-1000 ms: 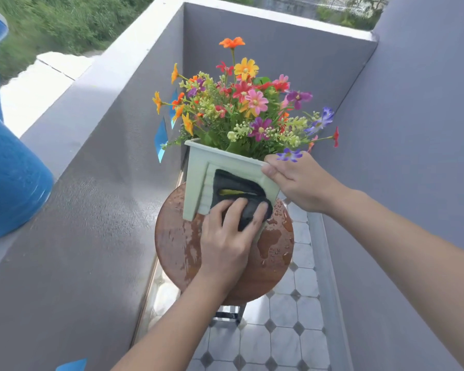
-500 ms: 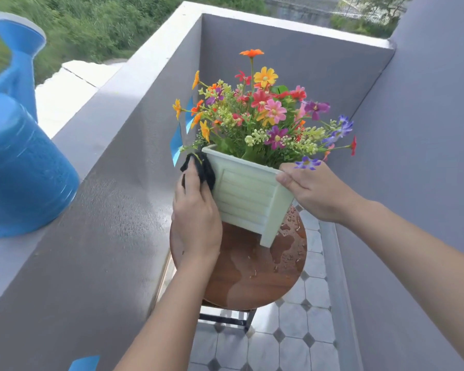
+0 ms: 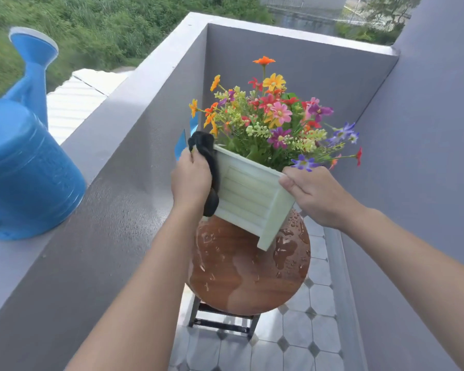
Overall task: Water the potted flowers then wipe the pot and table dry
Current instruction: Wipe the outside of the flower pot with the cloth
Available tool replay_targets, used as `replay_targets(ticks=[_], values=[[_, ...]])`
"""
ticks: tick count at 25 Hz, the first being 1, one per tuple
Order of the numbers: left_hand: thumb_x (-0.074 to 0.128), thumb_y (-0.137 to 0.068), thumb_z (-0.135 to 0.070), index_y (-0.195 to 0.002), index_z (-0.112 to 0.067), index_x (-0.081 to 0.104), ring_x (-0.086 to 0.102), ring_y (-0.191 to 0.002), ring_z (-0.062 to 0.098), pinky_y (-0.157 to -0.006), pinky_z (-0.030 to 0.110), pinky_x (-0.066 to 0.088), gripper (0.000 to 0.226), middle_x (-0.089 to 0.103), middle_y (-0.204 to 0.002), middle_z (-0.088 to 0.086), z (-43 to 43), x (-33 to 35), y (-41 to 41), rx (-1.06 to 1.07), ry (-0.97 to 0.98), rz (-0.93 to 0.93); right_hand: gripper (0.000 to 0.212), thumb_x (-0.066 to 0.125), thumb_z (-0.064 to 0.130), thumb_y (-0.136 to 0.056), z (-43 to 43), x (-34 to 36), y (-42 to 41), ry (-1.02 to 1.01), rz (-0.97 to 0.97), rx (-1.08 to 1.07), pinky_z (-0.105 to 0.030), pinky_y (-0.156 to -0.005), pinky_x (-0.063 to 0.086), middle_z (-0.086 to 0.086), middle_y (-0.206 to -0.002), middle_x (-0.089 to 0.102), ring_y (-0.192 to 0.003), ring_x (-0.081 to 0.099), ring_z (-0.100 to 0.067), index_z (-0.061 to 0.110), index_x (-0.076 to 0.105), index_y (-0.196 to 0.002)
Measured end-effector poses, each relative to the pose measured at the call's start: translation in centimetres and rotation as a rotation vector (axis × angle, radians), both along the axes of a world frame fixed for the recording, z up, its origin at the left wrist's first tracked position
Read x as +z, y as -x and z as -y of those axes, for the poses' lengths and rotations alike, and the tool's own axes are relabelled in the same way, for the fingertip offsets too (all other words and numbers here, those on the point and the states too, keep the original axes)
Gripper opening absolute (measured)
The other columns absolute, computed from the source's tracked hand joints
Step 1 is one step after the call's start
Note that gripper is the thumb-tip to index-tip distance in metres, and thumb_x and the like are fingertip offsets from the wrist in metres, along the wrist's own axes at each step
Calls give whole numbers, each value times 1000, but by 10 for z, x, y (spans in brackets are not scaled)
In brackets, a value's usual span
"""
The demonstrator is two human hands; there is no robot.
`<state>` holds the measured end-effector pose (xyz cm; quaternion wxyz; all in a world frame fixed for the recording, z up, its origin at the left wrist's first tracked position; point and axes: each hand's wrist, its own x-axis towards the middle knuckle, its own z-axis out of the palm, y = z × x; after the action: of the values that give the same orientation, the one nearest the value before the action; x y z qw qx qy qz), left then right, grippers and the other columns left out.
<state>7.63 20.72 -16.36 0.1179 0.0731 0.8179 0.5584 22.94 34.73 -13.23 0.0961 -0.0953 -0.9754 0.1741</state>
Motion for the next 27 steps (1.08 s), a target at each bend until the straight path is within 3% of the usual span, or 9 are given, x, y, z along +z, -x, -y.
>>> replay_targets(ticks=[2, 4, 6, 9, 12, 15, 17, 21, 27], values=[[39, -95, -34, -92, -13, 61, 61, -71, 25, -60, 28, 39, 31, 65, -81, 9, 0, 8, 20, -66, 2, 278, 40, 30, 33, -97, 0, -2, -2, 0, 3, 30, -22, -55, 29, 7, -49, 30, -47, 36, -12, 24, 24, -59], [48, -92, -44, -70, -17, 57, 50, -38, 17, -43, 17, 37, 36, 55, -51, 2, 5, 17, 26, -175, -90, 546, 41, 25, 39, -96, -1, -5, -5, -28, 14, 57, -23, -56, 30, 5, -52, 32, -52, 37, -14, 22, 26, -59], [55, -89, -50, -71, -21, 60, 55, -36, 12, -38, 16, 44, 34, 58, -53, 1, 10, 24, 28, -255, -159, 637, 39, 23, 42, -94, -5, -4, -9, -39, 23, 69, -28, -57, 31, 3, -54, 35, -52, 37, -16, 24, 26, -60], [60, -88, -43, -91, -15, 63, 60, -39, 12, -38, 18, 45, 29, 63, -57, 3, 18, 30, 21, -301, -59, 568, 33, 27, 36, -94, -6, -1, -13, -74, 41, 74, -32, -59, 30, 4, -56, 35, -57, 44, -24, 19, 30, -65], [72, -75, -40, -97, -9, 67, 62, -52, 19, -52, 24, 48, 38, 66, -70, 8, 21, 28, 26, -288, 69, 456, 30, 27, 32, -94, -3, 1, -16, -113, 61, 63, -31, -56, 28, 6, -56, 34, -57, 44, -25, 16, 30, -69], [76, -62, -36, -87, -6, 67, 62, -56, 25, -57, 30, 48, 40, 67, -72, 11, 25, 36, 22, -341, 140, 436, 27, 28, 29, -93, 5, -1, -18, -142, 52, 8, -34, -54, 34, 7, -59, 36, -57, 46, -27, 15, 30, -70], [74, -64, -33, -77, -8, 63, 58, -57, 24, -56, 28, 44, 30, 64, -70, 10, 25, 43, 19, -332, 226, 329, 22, 32, 24, -90, 16, -4, -20, -338, -16, -41, -30, -53, 36, 1, -62, 47, -55, 50, -29, 14, 41, -72], [73, -69, -30, -69, -9, 56, 54, -59, 25, -57, 32, 41, 27, 57, -67, 9, 25, 50, 13, -359, 286, 282, 31, 40, 27, -80, 52, -15, -15, -465, -62, -184, -34, -61, 48, -8, -81, 61, -71, 56, -29, 7, 60, -94], [70, -73, -24, -62, -9, 50, 43, -50, 20, -49, 27, 32, 28, 47, -59, 6, 30, 54, 0, -328, 261, 251, 34, 37, 32, -86, 70, -23, 24, -442, -205, -270, -28, -55, 42, -4, -60, 57, -55, 56, -27, 10, 56, -68]])
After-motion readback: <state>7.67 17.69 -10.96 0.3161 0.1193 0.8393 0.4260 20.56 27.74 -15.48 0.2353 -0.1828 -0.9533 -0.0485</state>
